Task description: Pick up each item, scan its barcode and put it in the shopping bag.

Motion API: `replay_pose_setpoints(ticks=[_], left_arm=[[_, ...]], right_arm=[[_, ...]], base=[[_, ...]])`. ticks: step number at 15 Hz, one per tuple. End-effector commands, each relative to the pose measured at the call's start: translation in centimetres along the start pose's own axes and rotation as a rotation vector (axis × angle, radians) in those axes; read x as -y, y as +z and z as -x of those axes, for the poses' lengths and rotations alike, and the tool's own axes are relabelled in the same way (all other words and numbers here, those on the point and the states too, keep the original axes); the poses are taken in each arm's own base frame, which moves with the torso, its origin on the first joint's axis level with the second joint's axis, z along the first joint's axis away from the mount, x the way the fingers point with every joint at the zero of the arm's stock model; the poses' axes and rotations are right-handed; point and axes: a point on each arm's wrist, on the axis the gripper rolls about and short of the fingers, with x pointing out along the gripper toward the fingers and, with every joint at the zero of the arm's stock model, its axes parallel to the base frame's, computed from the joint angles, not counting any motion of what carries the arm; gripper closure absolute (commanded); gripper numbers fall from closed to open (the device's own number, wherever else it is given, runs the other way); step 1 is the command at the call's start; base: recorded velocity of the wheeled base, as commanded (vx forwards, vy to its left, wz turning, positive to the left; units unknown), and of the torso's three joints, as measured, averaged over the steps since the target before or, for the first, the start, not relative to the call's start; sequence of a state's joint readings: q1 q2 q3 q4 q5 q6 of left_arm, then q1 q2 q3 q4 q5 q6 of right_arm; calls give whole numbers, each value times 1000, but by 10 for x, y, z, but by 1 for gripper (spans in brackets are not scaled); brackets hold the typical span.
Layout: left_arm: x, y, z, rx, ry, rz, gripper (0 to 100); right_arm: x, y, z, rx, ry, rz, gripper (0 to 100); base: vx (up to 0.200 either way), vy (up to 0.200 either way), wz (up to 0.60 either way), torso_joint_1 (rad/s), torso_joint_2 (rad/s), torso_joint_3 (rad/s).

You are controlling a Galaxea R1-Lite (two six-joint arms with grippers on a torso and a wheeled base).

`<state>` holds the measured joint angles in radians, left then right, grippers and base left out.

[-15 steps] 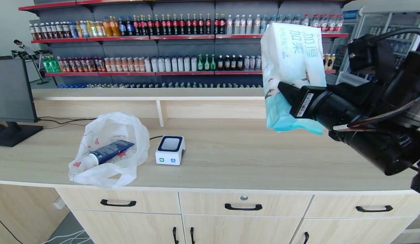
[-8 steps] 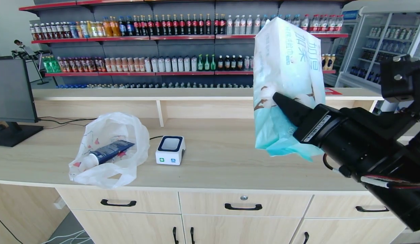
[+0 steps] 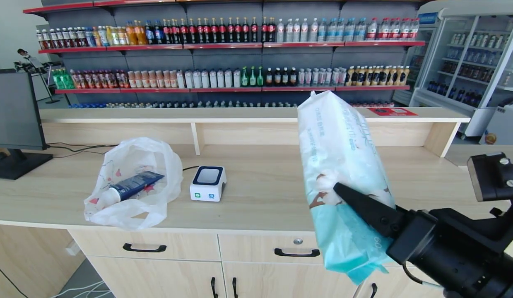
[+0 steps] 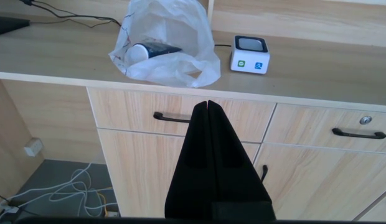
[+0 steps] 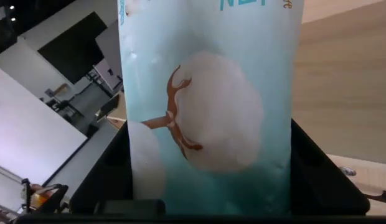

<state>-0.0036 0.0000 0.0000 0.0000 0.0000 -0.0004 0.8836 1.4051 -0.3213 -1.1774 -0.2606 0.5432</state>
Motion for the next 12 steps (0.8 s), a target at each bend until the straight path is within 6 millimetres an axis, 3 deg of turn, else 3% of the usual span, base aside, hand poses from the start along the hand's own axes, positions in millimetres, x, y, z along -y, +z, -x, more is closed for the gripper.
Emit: replay_pose_setpoints(ticks=[1, 10, 12], left_arm=[[0, 0, 0, 0, 1, 1, 100], [0, 0, 0, 0, 1, 1, 100], [0, 0, 0, 0, -1, 0, 100]], right_arm=[[-1, 7, 13, -1, 67, -95, 100], [-12, 32, 12, -27, 224, -662, 100], [-11, 35, 22, -32, 239, -788, 100]], base=[[0, 0, 0, 0, 0, 0], [0, 0, 0, 0, 0, 0], [0, 0, 0, 0, 0, 0]])
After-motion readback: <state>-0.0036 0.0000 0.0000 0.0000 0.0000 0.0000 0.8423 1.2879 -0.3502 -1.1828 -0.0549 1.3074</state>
